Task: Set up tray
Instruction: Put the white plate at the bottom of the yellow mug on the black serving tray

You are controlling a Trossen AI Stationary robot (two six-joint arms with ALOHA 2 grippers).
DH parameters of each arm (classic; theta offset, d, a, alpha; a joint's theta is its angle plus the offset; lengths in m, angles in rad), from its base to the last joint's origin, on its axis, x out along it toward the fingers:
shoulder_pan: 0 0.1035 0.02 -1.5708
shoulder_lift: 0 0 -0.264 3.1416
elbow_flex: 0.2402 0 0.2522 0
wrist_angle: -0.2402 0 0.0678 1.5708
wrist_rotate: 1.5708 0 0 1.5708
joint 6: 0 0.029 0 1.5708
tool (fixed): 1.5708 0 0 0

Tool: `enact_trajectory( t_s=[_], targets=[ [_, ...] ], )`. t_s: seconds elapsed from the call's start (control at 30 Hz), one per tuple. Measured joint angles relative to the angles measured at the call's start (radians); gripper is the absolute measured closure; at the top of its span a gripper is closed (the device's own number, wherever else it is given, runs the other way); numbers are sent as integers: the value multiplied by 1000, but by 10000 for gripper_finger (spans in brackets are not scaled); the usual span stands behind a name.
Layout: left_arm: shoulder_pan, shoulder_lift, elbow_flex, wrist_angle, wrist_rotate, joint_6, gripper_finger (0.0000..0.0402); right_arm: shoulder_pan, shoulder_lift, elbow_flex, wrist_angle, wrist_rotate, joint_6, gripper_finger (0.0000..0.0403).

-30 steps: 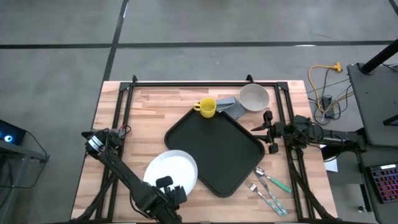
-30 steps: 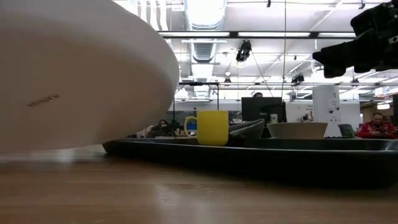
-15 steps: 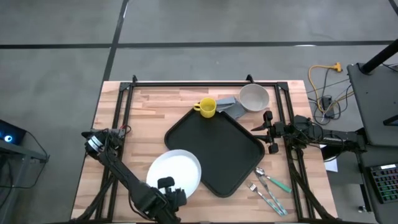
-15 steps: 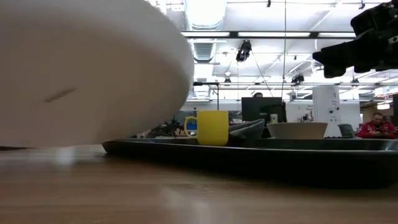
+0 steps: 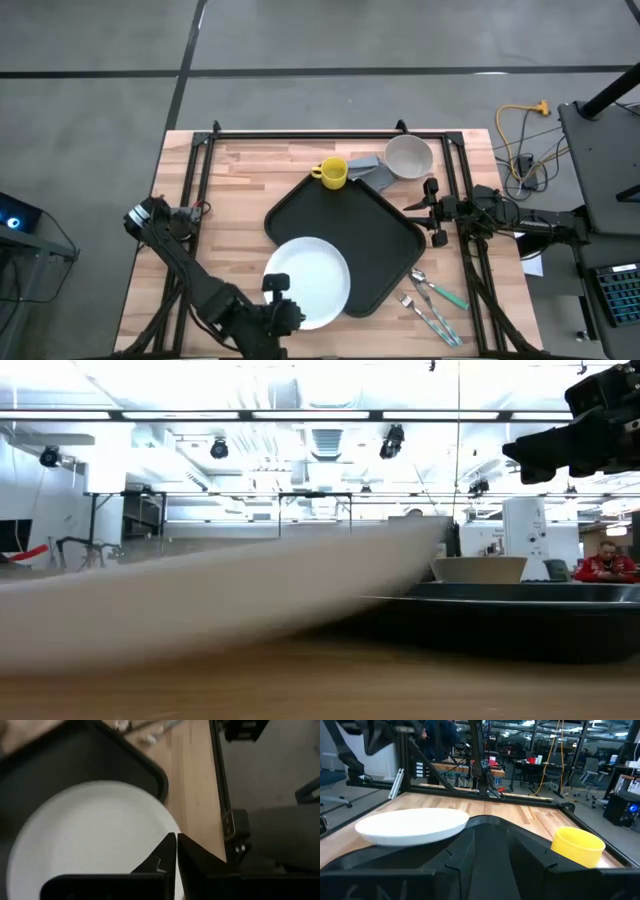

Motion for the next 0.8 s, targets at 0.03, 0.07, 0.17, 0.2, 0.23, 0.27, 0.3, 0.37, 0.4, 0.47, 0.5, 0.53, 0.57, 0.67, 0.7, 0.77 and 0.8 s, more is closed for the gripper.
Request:
enact_trajectory(
  t_s=[0.03,0.07,0.17,0.2,0.23,0.27,0.3,0.37,0.4,0.47,0.5,0.53,0.57,0.67,0.7,0.77,0.8],
  targets=[
    [6,-10,0,7,-2,17,401,0,0,0,0,0,1,296],
    [10,-17,0,13,-18,28,401,0,0,0,0,0,16,296],
    [29,-28,0,13,-14,52,401,1,0,0,16,-1,110,296],
    [35,-29,0,12,0,58,401,0,0,0,33,0,136,296],
    [37,-30,0,11,8,59,401,1,0,0,48,-1,163,296],
    [41,-31,0,11,26,59,401,1,-1,0,55,-1,190,296],
    [47,-31,0,11,38,59,401,1,-1,0,54,-1,216,296],
    [49,-29,0,7,65,59,401,1,0,0,51,-1,251,296],
    [49,-25,0,6,76,59,401,1,0,0,51,-1,255,296],
    [49,-13,-1,11,92,44,401,1,0,0,48,-1,254,296],
    [49,-9,-2,10,99,38,401,1,1,0,43,-1,253,296],
    [49,-4,-2,9,111,35,401,1,2,0,43,-2,253,296],
    [49,-2,-2,9,124,32,401,1,2,0,43,-2,252,296],
    [49,-2,-5,11,155,7,401,1,3,0,43,-2,238,296],
    [48,-2,-6,11,161,-4,401,1,3,0,41,-5,221,296],
    [47,-2,-7,10,167,-19,401,1,8,0,15,-60,204,305],
    [47,-2,-7,10,167,-25,401,1,19,0,11,-86,191,317]
  ],
)
